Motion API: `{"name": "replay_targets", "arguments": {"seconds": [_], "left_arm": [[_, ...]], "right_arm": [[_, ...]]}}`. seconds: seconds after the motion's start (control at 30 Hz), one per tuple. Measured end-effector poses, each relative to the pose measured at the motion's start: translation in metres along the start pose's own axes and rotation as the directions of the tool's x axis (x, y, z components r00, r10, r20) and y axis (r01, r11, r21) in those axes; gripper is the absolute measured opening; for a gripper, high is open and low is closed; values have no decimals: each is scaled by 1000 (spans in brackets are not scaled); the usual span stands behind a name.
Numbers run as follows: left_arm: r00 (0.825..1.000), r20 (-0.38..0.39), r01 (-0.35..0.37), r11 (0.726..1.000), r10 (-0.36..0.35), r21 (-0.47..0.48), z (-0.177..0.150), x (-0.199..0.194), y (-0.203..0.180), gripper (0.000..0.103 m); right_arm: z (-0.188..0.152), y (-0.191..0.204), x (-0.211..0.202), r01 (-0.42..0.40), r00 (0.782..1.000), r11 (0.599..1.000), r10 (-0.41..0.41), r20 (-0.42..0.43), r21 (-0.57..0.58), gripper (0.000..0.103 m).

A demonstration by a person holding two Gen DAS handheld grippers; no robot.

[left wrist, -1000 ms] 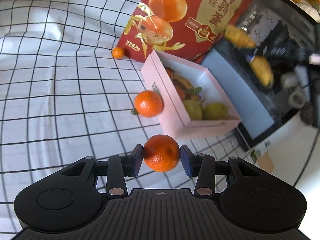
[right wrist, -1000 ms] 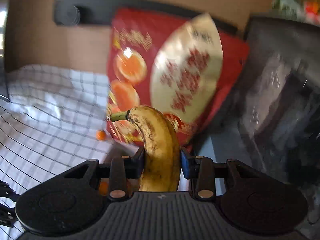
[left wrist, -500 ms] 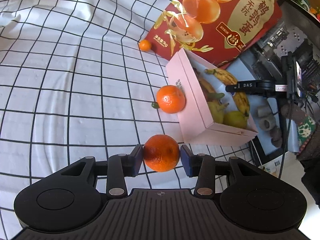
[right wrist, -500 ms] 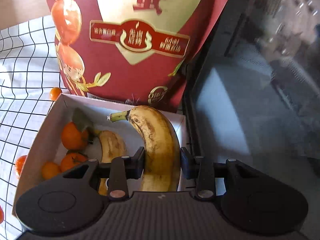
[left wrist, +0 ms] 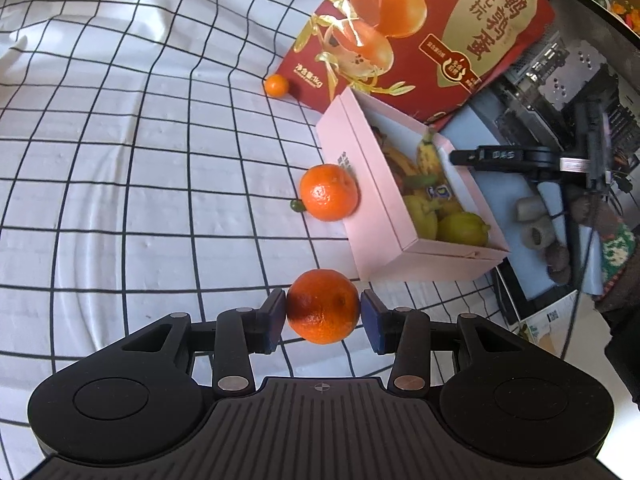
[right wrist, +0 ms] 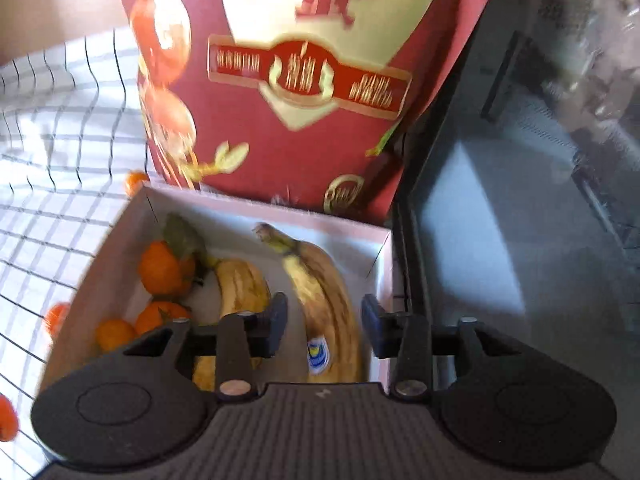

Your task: Organize fruits

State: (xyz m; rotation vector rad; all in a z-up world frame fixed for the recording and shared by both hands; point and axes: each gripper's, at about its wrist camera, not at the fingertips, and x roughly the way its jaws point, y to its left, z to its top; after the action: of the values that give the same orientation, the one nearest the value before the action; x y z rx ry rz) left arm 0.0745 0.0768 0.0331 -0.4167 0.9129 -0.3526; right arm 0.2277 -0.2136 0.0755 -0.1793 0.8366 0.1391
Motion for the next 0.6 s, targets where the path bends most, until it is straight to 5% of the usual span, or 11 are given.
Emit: {"name": "replay_targets", "arguments": {"seconds": [0.4,0.6], "left_arm": [[991,58,114,984,-123,136,59,-3,-45,46],[971,-37,239,955,-236,176,111,46,-91,46]], "right_arm": [[-61,19,-111,18,996,997,-24,85,75,62],[-105,32,-126,-1,998,991,-8,65,134,62]]}}
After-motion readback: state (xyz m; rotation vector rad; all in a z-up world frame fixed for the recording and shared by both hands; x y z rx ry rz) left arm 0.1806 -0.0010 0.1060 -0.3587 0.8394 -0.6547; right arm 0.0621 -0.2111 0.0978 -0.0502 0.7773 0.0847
